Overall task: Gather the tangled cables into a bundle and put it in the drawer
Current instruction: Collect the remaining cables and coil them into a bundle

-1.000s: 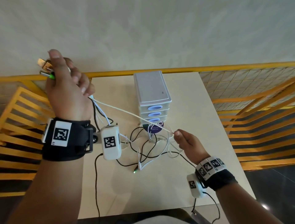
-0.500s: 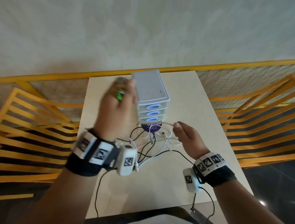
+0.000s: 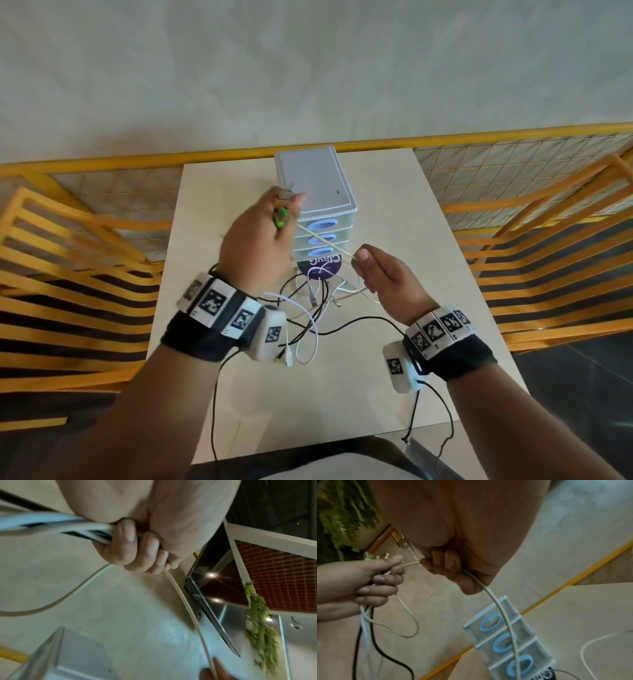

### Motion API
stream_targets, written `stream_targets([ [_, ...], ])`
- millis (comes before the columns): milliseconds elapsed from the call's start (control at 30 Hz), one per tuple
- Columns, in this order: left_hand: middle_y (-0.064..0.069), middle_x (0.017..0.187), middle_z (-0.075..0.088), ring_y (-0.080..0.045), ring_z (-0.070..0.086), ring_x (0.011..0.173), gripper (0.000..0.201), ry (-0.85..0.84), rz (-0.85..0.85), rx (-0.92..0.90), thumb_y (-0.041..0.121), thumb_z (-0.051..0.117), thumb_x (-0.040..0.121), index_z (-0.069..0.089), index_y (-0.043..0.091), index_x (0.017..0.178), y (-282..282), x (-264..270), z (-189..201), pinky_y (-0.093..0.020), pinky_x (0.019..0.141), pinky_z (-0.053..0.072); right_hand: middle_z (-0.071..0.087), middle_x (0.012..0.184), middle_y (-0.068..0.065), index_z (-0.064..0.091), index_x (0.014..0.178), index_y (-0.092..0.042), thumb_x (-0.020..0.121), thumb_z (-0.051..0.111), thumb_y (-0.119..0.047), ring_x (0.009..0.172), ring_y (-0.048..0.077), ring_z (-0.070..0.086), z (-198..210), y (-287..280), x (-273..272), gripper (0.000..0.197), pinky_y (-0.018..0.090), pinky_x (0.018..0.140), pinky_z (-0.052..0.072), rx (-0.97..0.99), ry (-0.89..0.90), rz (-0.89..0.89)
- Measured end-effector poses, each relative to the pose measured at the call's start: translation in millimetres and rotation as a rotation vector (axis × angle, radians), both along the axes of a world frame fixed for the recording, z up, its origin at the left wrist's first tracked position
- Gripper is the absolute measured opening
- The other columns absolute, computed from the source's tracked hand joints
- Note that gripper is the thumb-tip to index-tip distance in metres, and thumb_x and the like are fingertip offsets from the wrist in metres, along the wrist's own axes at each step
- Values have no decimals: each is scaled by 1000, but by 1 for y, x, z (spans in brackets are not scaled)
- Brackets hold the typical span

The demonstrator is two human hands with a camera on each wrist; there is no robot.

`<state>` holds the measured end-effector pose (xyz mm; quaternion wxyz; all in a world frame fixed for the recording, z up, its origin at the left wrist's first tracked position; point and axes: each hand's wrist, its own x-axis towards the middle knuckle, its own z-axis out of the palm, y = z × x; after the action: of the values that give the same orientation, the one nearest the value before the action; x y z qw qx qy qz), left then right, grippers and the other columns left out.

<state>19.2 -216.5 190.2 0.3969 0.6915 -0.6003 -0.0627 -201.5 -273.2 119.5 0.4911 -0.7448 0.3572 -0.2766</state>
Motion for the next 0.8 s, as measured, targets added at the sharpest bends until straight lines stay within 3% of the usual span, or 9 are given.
stream_targets([
  [100,12,62,51,-3,52,59,26,83,89,-62,43,45,107,52,25,89,1,22,14,-23,56,36,40,68,-12,45,74,-34,109,34,-36,63,11,36,-20,-2,-11,38,30,65,34,-7,37,-36],
  [133,10,62,51,-1,53,58,29,122,126,-87,45,45,107,51,25,86,2,29,18,-24,57,39,40,68,-13,45,75,-33,110,33,-36,63,10,37,-28,-2,-14,37,30,66,35,-17,55,-48],
  [233,7,61,54,-13,57,59,41,240,213,-131,52,44,104,53,21,80,3,43,28,-38,63,51,44,68,-17,45,76,-33,108,32,-39,64,4,39,-47,0,-21,35,24,68,36,-11,87,-81],
  [367,9,56,51,-10,48,50,40,480,215,-214,57,47,100,50,27,73,7,47,43,-29,54,36,48,68,-17,43,76,-34,104,28,-50,64,3,43,-71,4,-24,35,18,65,37,-56,182,-105],
  [533,10,54,44,-7,38,45,33,735,226,-404,44,49,105,51,26,77,13,41,71,-23,42,29,48,70,-8,43,78,-28,98,21,-61,67,11,44,-102,5,-32,44,33,69,40,-80,274,-141],
  [600,9,56,39,-8,33,44,35,820,252,-460,45,49,104,50,26,75,15,45,80,-22,40,25,50,71,-7,47,79,-23,94,20,-65,69,16,47,-110,5,-39,52,36,71,41,-45,301,-182],
  [700,8,57,35,-9,30,42,37,872,264,-473,48,46,104,48,27,74,17,58,84,-23,39,22,56,73,1,49,80,-22,90,20,-69,73,26,53,-113,3,-50,56,40,74,45,4,332,-235],
  [800,7,57,35,-9,30,40,38,856,251,-473,46,45,105,49,28,72,21,60,81,-24,39,21,59,75,6,50,79,-24,91,21,-69,71,24,53,-105,3,-55,54,40,75,46,32,348,-221],
])
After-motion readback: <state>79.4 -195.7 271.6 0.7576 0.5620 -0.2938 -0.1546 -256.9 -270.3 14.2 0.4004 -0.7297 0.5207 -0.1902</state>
